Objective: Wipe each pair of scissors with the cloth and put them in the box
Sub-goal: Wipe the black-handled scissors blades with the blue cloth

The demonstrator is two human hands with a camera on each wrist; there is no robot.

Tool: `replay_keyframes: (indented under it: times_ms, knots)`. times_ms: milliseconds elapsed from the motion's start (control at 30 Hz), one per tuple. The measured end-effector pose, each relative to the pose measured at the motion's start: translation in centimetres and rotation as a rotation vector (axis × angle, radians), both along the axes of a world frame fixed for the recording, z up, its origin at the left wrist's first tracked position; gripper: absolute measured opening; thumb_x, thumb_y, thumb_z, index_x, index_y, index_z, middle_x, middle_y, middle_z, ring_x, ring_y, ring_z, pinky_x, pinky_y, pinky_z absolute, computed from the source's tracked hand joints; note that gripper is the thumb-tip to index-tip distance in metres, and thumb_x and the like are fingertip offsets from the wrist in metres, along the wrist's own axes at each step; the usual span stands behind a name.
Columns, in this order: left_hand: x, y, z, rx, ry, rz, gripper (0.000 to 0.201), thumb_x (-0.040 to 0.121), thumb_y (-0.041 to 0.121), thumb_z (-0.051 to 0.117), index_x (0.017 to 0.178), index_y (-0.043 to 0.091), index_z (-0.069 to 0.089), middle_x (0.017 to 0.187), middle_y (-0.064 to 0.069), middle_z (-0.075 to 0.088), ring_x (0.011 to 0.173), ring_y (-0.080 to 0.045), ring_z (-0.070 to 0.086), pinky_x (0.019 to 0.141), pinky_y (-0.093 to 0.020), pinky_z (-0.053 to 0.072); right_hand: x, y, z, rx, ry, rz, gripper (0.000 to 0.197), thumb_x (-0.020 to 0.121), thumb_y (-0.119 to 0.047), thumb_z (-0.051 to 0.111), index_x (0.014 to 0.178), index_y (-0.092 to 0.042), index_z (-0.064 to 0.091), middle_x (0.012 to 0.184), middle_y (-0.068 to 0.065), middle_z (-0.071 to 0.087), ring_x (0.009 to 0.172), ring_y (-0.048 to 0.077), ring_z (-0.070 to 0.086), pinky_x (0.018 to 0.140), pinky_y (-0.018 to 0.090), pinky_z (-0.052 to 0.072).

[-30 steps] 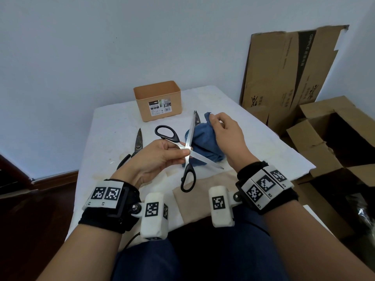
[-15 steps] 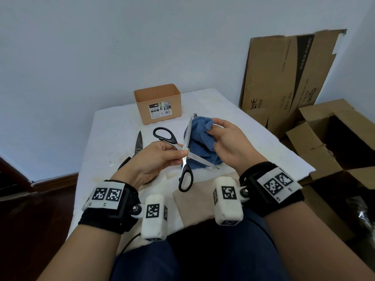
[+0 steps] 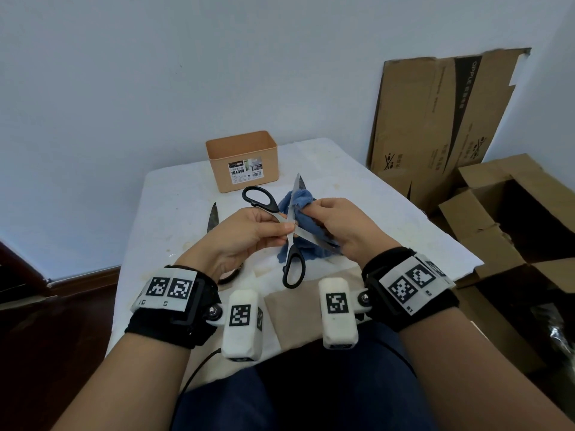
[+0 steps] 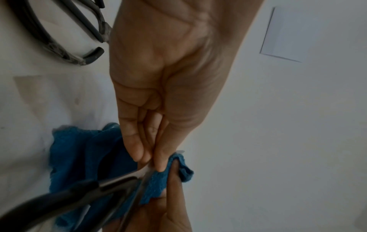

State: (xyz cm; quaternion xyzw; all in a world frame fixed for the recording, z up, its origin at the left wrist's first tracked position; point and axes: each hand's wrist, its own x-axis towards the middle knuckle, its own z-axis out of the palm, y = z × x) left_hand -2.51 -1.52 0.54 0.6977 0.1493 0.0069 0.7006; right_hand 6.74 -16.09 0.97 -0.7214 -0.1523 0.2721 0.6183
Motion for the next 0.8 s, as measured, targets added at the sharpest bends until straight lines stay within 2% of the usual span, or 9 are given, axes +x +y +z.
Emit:
replay_keyframes:
  times_ms: [100, 167, 233, 333, 400, 500, 567, 700, 800]
  knots:
    - [0.05, 0.01, 0.32, 0.007, 0.004, -0.011, 0.019, 0.09, 0.001, 0.066, 0.074, 0.007, 0.073, 0.073, 0.0, 0.072, 0.066, -0.004, 0.064, 0.07, -0.014, 0.055, 0.4, -0.11, -0.19, -0.126, -0.087, 0.036, 0.03, 0.089, -0.032, 0.067, 0.079, -0.006, 0.059, 0.065, 0.007, 0.047, 0.058, 0.016, 0.044, 0.056, 0.026, 0.037]
    - [0.11, -0.09, 0.37, 0.021, 0.011, -0.017, 0.025, 0.09, 0.001, 0.066, 0.069, 0.011, 0.074, 0.072, 0.001, 0.072, 0.067, -0.003, 0.065, 0.072, -0.014, 0.056, 0.31, 0.18, -0.32, -0.078, -0.063, 0.07, 0.034, 0.089, -0.025, 0.069, 0.093, 0.008, 0.064, 0.074, 0.011, 0.054, 0.067, 0.022, 0.048, 0.063, 0.029, 0.04]
    - [0.16, -0.2, 0.37, 0.043, 0.01, -0.017, 0.029, 0.089, 0.0, 0.067, 0.065, 0.014, 0.075, 0.072, 0.002, 0.072, 0.067, -0.003, 0.065, 0.072, -0.015, 0.056, 0.0, 0.34, -0.23, -0.037, -0.08, 0.062, 0.031, 0.088, -0.016, 0.07, 0.104, 0.011, 0.064, 0.077, 0.012, 0.059, 0.065, 0.016, 0.054, 0.061, 0.023, 0.047]
    - [0.1, -0.33, 0.39, 0.08, -0.006, -0.015, 0.029, 0.089, -0.001, 0.067, 0.066, 0.014, 0.074, 0.07, 0.003, 0.071, 0.067, -0.003, 0.065, 0.072, -0.016, 0.055, -0.11, 0.5, -0.33, -0.008, -0.128, 0.031, 0.024, 0.088, -0.012, 0.07, 0.094, 0.01, 0.063, 0.08, 0.014, 0.058, 0.071, 0.018, 0.055, 0.068, 0.029, 0.049]
    - [-0.03, -0.48, 0.5, 0.095, -0.017, -0.012, 0.029, 0.088, -0.001, 0.068, 0.066, 0.015, 0.073, 0.07, 0.004, 0.07, 0.067, -0.004, 0.064, 0.071, -0.016, 0.055, 0.0, 0.44, -0.36, -0.019, -0.168, 0.011, 0.019, 0.088, -0.016, 0.07, 0.082, -0.002, 0.059, 0.076, 0.013, 0.056, 0.07, 0.018, 0.053, 0.068, 0.03, 0.047]
    - [-0.32, -0.81, 0.42, 0.101, -0.027, -0.018, 0.028, 0.087, -0.002, 0.069, 0.065, 0.014, 0.073, 0.07, 0.002, 0.071, 0.065, -0.004, 0.064, 0.068, -0.015, 0.055, 0.47, 0.22, -0.15, -0.052, -0.236, 0.005, 0.028, 0.089, -0.021, 0.07, 0.07, -0.01, 0.052, 0.067, 0.005, 0.054, 0.063, 0.013, 0.05, 0.065, 0.023, 0.043]
    - [-0.42, -0.81, 0.42, 0.096, -0.03, -0.021, 0.023, 0.086, -0.002, 0.069, 0.069, 0.012, 0.074, 0.072, 0.0, 0.072, 0.066, -0.005, 0.064, 0.069, -0.016, 0.055, 0.52, 0.24, 0.01, -0.058, -0.261, 0.014, 0.034, 0.089, -0.022, 0.07, 0.065, -0.014, 0.047, 0.07, 0.007, 0.055, 0.065, 0.014, 0.05, 0.066, 0.025, 0.043]
    - [-0.45, -0.57, 0.73, 0.139, -0.017, -0.039, 0.001, 0.086, 0.0, 0.07, 0.086, 0.001, 0.071, 0.066, 0.004, 0.07, 0.065, -0.005, 0.064, 0.071, -0.017, 0.055, 0.49, 0.47, -0.37, -0.04, -0.239, -0.008, 0.035, 0.089, -0.021, 0.069, 0.063, -0.015, 0.047, 0.074, 0.011, 0.058, 0.072, 0.019, 0.053, 0.073, 0.035, 0.047]
    - [-0.57, -0.44, 0.67, 0.177, 0.004, -0.063, 0.021, 0.086, 0.003, 0.071, 0.102, -0.01, 0.068, 0.061, 0.007, 0.068, 0.065, -0.004, 0.065, 0.076, -0.021, 0.055, 0.68, 0.5, -0.32, -0.027, -0.223, -0.032, 0.034, 0.09, -0.023, 0.068, 0.063, -0.015, 0.049, 0.078, 0.013, 0.061, 0.076, 0.021, 0.056, 0.082, 0.044, 0.051]
